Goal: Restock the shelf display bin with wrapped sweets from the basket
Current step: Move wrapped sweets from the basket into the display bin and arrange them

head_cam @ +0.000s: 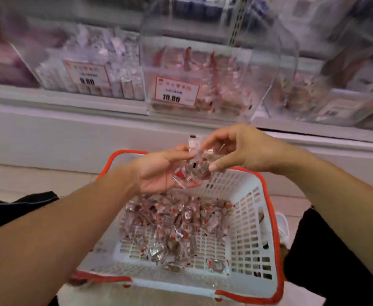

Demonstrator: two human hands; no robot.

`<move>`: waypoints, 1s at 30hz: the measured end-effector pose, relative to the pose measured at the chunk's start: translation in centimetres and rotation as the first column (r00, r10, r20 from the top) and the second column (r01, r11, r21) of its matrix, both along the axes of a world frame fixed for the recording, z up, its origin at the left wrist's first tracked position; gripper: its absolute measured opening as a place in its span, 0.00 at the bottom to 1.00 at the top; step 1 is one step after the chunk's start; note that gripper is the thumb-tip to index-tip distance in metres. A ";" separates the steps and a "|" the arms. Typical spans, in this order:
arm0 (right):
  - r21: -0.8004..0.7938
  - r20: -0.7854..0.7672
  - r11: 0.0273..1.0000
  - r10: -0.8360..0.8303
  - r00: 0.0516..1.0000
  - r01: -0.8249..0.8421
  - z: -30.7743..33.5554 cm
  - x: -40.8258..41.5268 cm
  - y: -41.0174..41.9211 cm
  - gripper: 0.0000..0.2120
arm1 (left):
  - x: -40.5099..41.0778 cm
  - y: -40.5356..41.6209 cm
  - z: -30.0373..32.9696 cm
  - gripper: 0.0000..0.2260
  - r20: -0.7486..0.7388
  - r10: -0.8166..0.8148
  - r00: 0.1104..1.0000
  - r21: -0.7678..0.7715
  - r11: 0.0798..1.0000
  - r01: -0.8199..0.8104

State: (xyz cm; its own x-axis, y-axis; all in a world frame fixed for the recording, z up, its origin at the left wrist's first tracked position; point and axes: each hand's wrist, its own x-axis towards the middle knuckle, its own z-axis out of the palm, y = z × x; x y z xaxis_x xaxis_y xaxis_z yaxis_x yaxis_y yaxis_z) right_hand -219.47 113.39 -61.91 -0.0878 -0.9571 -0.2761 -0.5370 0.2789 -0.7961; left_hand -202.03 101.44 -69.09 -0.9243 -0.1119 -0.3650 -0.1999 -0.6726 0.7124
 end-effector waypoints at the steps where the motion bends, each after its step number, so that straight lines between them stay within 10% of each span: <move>1: -0.068 -0.006 0.998 -0.016 1.000 0.015 1.5 0.1 0.1 0.25 | 0.1 -0.5 2.2 0.18 -0.038 -0.064 0.997 0.029 0.997 0.065; 8: -0.268 -0.256 0.956 0.045 0.966 -0.116 9.2 1.5 -0.5 0.37 | 0.9 -1.5 12.4 0.18 0.027 -0.147 0.989 -0.323 0.935 0.147; 18: -0.461 -0.278 0.887 -0.177 0.944 0.030 7.4 1.0 -2.6 0.40 | -1.1 -2.1 13.5 0.20 0.090 0.128 0.988 -0.421 0.904 -0.079; 30: -0.334 -0.122 0.942 -0.059 0.991 0.014 4.7 3.1 -1.3 0.48 | -1.9 -1.9 12.9 0.13 0.025 0.249 0.968 -0.357 0.907 -0.224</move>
State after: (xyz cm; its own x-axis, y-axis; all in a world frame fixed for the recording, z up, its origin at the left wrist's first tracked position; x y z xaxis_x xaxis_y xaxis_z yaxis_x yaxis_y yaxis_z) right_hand -216.35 112.04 -57.20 -0.1381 -0.9878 0.0725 -0.6355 0.0322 -0.7715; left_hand -203.91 99.59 -56.18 -0.8290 -0.4558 -0.3241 -0.1223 -0.4178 0.9003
